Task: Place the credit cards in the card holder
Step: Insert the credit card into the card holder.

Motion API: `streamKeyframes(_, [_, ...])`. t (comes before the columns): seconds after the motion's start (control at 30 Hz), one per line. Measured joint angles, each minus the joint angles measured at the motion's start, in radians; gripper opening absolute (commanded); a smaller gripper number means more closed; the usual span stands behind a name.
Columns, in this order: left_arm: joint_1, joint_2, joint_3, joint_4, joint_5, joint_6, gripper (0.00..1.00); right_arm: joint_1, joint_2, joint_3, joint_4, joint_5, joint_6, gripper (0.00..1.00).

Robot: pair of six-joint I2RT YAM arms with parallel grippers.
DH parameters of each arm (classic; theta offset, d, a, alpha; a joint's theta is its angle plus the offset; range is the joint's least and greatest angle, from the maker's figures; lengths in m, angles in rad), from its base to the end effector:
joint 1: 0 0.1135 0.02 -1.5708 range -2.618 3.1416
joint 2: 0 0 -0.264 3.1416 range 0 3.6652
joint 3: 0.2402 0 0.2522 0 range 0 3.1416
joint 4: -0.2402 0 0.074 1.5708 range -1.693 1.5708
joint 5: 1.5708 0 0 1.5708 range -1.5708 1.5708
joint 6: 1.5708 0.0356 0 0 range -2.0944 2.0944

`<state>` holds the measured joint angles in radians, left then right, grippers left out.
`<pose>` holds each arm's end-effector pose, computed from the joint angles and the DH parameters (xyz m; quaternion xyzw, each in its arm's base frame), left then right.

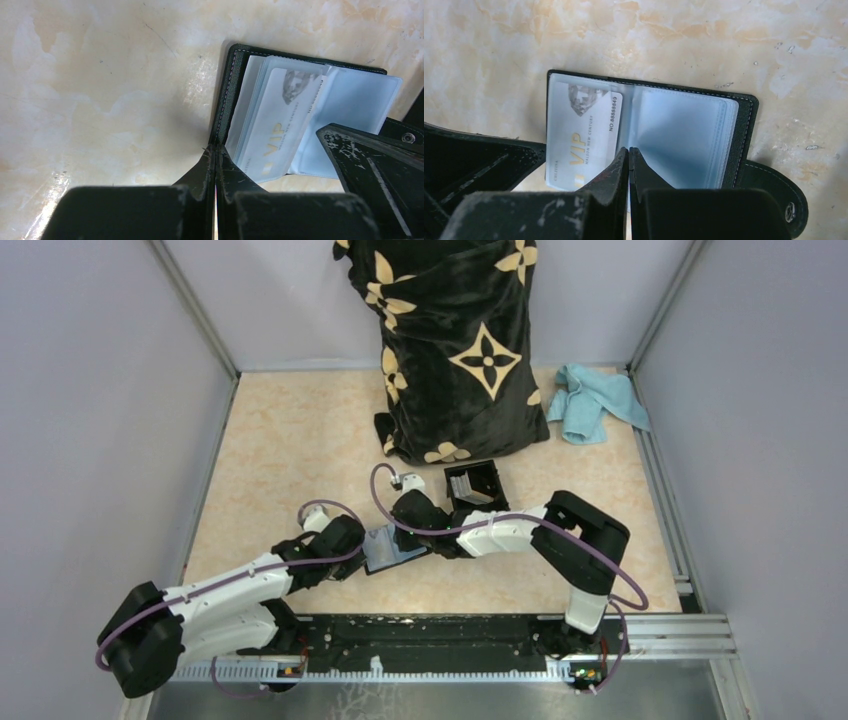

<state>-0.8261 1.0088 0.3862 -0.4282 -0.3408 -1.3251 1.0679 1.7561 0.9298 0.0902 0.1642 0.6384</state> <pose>0.1218 -0.1145 0.1495 -0.2774 0.9121 -0.1450 0.2646 0.1784 0.3123 0.1602 -0.1617 0.8972 0.2550 0.3221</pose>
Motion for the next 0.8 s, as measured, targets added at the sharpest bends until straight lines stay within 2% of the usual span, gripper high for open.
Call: streamKeyframes(0.8, [-0.003, 0.02, 0.009, -0.002, -0.004, 0.001, 0.0, 0.002, 0.061, 0.009, 0.057, -0.054, 0.001, 0.0])
